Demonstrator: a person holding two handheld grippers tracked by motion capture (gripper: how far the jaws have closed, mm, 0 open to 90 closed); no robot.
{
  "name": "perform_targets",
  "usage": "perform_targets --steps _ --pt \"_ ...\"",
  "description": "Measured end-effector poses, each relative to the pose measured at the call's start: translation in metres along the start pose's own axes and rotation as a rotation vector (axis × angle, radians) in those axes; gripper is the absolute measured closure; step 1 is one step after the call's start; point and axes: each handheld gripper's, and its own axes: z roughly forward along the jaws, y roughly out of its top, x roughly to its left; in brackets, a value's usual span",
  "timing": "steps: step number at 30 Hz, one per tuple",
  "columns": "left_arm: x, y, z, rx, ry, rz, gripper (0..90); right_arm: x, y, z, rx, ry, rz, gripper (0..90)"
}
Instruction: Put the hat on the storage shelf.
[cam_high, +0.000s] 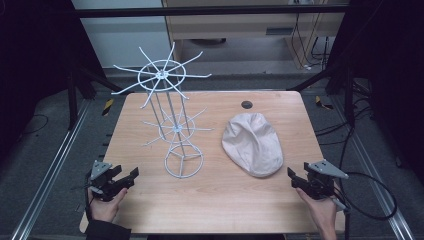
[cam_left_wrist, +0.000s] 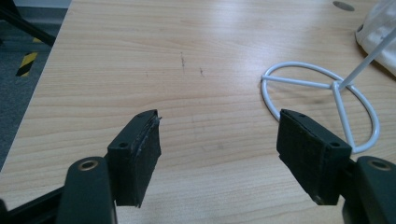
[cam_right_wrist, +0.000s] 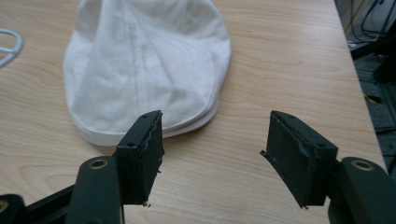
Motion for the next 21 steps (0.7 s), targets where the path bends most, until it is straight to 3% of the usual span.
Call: perform_targets --steps 9,14,21 --pt "-0.007 -0.001 -0.002 0.003 -0.001 0.033 30.1 0.011 0.007 -0.004 0.023 0.048 0.010 38.3" --pt "-0.013 -0.001 0.001 0.014 -0.003 0.059 30.8 0.024 0.017 -0.006 0.044 0.079 -0.019 38.7" --pt "-0.013 -0.001 0.004 0.021 -0.003 0.064 32.5 0.036 0.028 -0.009 0.054 0.094 -0.034 40.6"
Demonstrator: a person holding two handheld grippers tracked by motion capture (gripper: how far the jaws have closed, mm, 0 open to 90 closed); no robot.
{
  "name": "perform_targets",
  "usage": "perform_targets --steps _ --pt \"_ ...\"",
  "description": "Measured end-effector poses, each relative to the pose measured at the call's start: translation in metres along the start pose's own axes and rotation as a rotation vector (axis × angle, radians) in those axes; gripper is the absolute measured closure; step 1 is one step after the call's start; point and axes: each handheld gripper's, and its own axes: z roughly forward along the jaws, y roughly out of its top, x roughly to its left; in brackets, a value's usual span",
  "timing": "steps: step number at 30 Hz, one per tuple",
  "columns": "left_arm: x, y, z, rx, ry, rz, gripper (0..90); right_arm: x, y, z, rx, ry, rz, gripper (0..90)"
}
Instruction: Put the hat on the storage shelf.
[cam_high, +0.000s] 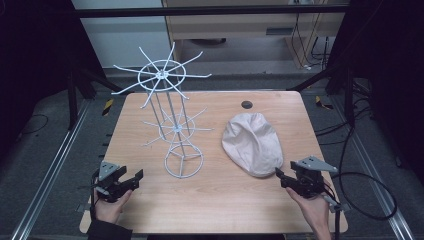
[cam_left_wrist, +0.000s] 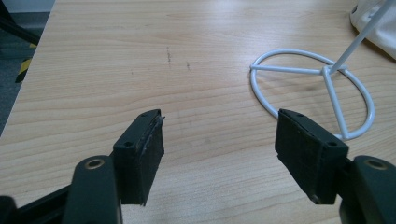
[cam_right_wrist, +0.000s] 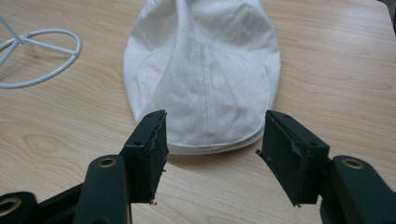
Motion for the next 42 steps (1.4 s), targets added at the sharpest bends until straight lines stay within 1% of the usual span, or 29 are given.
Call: perform_targets --steps 2,3,4,5,7,11,16,17,19,22,28,30,33,34,35,36,37,38,42 --pt "0.000 0.000 0.000 -0.001 0.002 -0.002 33.5 0.002 0.003 -0.001 -0.002 0.006 0.000 41.0" --pt "0.001 0.000 0.001 0.001 0.003 -0.003 34.5 0.004 0.007 0.000 0.007 0.003 -0.009 41.3" --pt "0.001 0.000 0.001 0.002 0.000 -0.004 34.5 0.004 0.007 0.000 0.007 0.003 -0.009 41.3" --pt "0.001 0.000 0.002 0.009 0.001 -0.001 35.6 0.005 0.010 0.001 0.015 0.011 -0.017 41.8" --pt "0.001 0.000 0.002 0.010 0.001 0.001 36.2 0.006 0.012 0.001 0.014 0.011 -0.021 42.0" --pt "0.002 0.000 0.002 0.011 0.002 0.004 38.0 0.010 0.020 -0.002 0.007 0.027 -0.019 42.6" --pt "0.001 0.000 0.002 0.012 0.007 0.009 38.2 0.013 0.028 -0.002 0.002 0.032 -0.022 43.7" --pt "0.001 0.000 0.002 0.015 0.009 0.014 38.3 0.014 0.033 0.000 0.004 0.034 -0.022 44.4" --pt "0.001 0.000 0.003 0.015 0.009 0.017 38.3 0.014 0.035 0.001 0.005 0.039 -0.022 45.0" --pt "0.001 0.000 0.003 0.016 0.013 0.023 38.3 0.016 0.043 0.007 0.011 0.040 -0.031 46.2" --pt "0.000 0.000 0.004 0.020 0.013 0.032 38.3 0.015 0.052 0.014 0.016 0.037 -0.025 49.1" --pt "0.000 0.000 0.004 0.020 0.015 0.034 38.4 0.014 0.058 0.017 0.009 0.036 -0.027 50.8" --pt "0.000 0.000 0.004 0.019 0.014 0.034 38.4 0.013 0.065 0.023 0.013 0.033 -0.034 52.0" --pt "0.000 0.000 0.004 0.019 0.014 0.034 38.5 0.013 0.065 0.023 0.013 0.033 -0.034 52.0" --pt "0.000 0.000 0.004 0.020 0.017 0.034 38.6 0.013 0.070 0.027 0.013 0.034 -0.035 52.6" --pt "0.000 0.000 0.004 0.020 0.017 0.034 38.6 0.013 0.070 0.027 0.013 0.034 -0.035 52.6" --pt "0.000 0.000 0.004 0.020 0.016 0.033 38.7 0.012 0.073 0.031 0.018 0.034 -0.040 53.1" --pt "0.000 0.000 0.004 0.022 0.016 0.035 38.7 0.012 0.073 0.031 0.018 0.034 -0.040 53.1" --pt "0.000 -0.001 0.004 0.023 0.015 0.037 39.2 0.013 0.079 0.040 0.033 0.037 -0.050 53.6"
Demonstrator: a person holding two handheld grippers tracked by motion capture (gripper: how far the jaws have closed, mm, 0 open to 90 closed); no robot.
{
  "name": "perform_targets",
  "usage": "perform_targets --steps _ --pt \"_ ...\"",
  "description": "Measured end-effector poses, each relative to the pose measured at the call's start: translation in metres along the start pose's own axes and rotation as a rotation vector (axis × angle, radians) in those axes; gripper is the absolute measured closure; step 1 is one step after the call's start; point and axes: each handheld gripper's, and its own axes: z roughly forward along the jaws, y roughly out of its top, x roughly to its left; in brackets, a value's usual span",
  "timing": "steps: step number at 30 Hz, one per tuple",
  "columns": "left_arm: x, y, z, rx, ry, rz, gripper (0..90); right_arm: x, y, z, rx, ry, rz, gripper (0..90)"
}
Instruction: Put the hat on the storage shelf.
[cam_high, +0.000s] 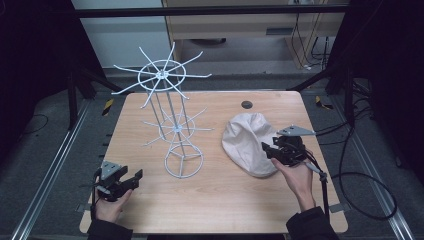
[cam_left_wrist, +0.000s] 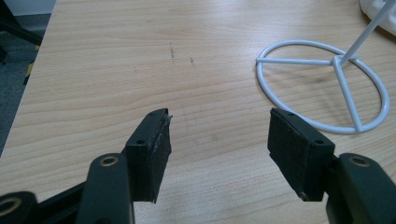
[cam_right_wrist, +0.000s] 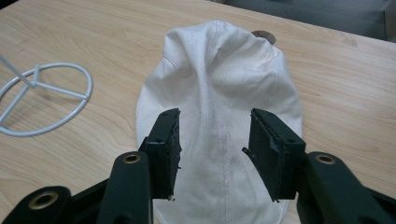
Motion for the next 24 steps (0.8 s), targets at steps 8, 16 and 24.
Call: perform_targets --steps 8,16,24 --pt "-0.001 0.000 0.000 0.000 0.003 0.002 39.4 0.001 0.004 0.023 0.021 0.012 -0.002 55.5" --pt "0.000 0.000 0.000 0.000 0.005 0.007 39.5 0.002 0.006 0.050 0.056 0.015 0.001 56.0" --pt "0.000 0.000 0.000 0.001 0.009 0.012 39.5 -0.004 0.004 0.071 0.101 0.002 0.015 60.3"
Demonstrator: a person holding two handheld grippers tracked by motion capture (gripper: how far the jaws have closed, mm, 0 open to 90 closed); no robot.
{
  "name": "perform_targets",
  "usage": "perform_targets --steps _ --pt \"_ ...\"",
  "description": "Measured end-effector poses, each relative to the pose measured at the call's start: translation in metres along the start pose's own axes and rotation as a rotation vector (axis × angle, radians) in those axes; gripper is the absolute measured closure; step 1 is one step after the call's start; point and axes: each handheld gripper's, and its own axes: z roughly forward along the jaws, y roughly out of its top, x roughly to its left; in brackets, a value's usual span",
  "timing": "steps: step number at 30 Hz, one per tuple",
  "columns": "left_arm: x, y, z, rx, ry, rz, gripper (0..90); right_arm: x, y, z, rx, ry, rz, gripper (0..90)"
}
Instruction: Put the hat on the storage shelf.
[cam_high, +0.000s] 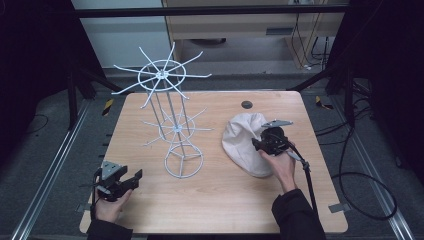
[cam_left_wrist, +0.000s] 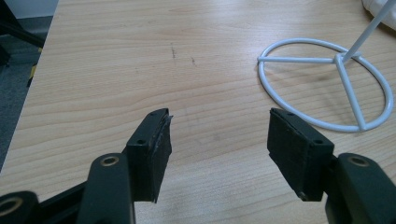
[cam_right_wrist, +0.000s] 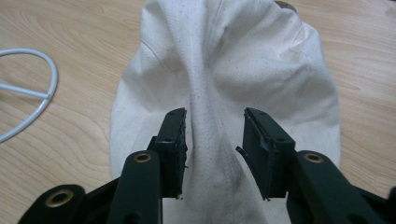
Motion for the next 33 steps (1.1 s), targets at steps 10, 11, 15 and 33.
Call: perform_targets --steps 10,11,15,33 --pt "0.000 0.000 0.001 0.001 0.002 0.002 39.5 -0.005 -0.001 0.012 0.027 0.013 0.018 69.7" --pt "0.000 0.000 0.001 0.001 0.002 0.003 39.5 -0.005 -0.001 0.013 0.029 0.015 0.021 70.4" --pt "0.000 0.000 0.001 0.000 0.002 0.002 39.5 -0.005 -0.001 0.018 0.045 0.012 0.016 74.8" --pt "0.001 0.000 0.001 0.009 0.002 0.004 39.7 0.001 0.006 0.017 0.080 -0.023 -0.023 88.4"
